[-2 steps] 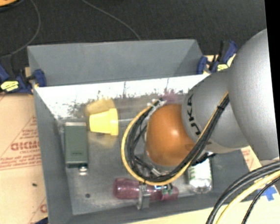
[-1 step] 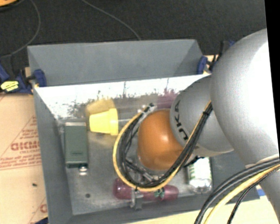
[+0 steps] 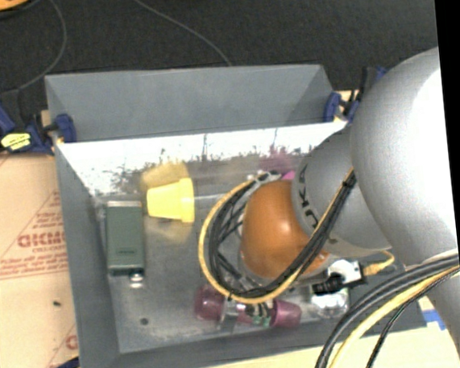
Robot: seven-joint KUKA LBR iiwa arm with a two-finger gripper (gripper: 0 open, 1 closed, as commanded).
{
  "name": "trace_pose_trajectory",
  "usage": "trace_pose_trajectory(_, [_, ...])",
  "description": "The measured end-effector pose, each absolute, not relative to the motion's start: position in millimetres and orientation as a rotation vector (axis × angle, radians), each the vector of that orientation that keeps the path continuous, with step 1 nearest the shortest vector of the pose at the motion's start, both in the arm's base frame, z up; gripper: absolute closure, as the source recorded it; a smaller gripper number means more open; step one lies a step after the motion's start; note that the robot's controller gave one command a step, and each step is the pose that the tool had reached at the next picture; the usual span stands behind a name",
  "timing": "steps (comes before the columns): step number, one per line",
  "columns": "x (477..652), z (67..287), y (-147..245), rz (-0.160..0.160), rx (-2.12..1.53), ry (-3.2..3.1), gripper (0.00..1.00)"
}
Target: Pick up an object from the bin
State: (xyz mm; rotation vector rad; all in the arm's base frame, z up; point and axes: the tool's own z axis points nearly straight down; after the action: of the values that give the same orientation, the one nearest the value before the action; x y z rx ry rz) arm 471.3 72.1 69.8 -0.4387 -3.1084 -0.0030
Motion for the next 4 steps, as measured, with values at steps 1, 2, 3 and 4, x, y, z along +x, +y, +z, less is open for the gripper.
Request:
trace_pose_trajectory(1, [471.3,69.8,72.1,-0.003,-0.439,-3.109,1.0])
trace_pose_trajectory(2, [471.0,73.0,72.0,-0.004,-0.439,-3.11,1.0])
trace_pose_trajectory(3, [470.9,80.7,71.9,-0.004,-0.439,-3.109,1.0])
trace_pose_trajectory(4, [470.0,90.6,71.6,-0.002,-0.437,-3.105,1.0])
